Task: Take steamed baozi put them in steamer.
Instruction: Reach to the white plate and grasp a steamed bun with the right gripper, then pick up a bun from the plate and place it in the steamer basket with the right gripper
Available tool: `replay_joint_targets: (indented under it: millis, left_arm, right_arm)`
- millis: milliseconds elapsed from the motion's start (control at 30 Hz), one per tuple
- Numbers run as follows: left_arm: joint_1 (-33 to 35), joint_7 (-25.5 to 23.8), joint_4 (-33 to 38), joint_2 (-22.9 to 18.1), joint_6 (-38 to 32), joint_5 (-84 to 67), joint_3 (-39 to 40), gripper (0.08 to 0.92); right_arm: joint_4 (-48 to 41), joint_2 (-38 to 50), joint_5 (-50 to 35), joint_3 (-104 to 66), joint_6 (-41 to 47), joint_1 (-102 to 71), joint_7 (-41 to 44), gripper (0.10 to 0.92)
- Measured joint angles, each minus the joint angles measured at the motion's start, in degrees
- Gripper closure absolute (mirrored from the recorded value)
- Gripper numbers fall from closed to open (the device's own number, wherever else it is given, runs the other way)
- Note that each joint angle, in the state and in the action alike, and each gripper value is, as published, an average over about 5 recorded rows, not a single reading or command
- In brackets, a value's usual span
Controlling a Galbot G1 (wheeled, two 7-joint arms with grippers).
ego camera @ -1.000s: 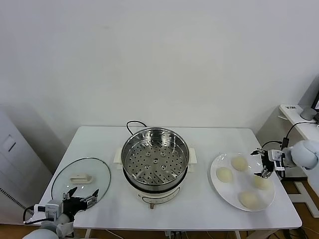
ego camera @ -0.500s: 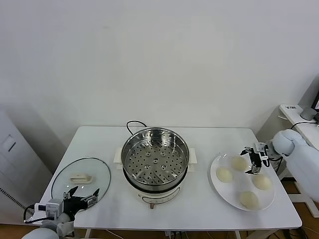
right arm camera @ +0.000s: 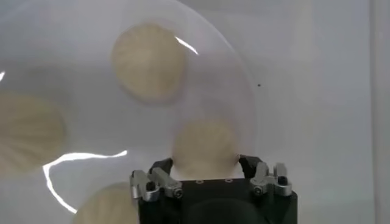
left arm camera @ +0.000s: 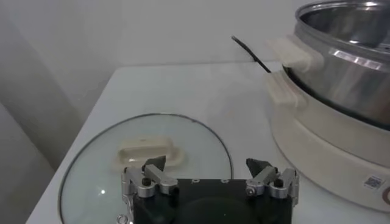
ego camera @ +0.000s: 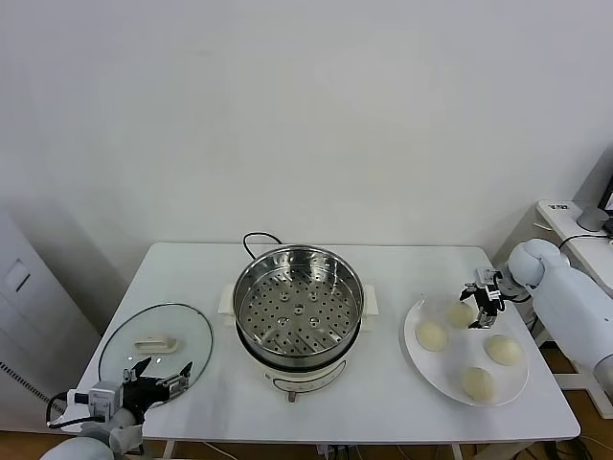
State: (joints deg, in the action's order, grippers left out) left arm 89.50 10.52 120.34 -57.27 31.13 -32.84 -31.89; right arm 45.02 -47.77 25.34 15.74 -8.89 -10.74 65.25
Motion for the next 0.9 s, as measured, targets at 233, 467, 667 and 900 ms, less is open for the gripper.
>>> replay_joint_targets:
  millis: [233, 467, 667, 900]
  left_arm:
    - [0.5, 0.0, 0.2, 0.0, -0.1, -0.1, -0.3, 0.177]
    - [0.9, 0.1, 0.8, -0.4, -0.1, -0.1, -0.5, 0.177]
    - [1.1, 0.5, 1.3, -0.8, 0.2, -0.1, -0.5, 0.177]
    - [1.9, 0.6, 2.1, -0.9, 0.3, 0.0, -0.6, 0.177]
  right_arm:
    - [-0.5, -0.8, 1.0, -0.8, -0.5, -0.7, 0.0, 0.409]
    - [0.4, 0.1, 0.6, -0.5, -0.4, -1.0, 0.5, 0.488]
    - [3.5, 2.8, -2.1, 1.9, 0.2, 0.8, 1.6, 0.491]
    - [10.1, 7.5, -9.2, 9.6, -0.6, 8.5, 3.5, 0.486]
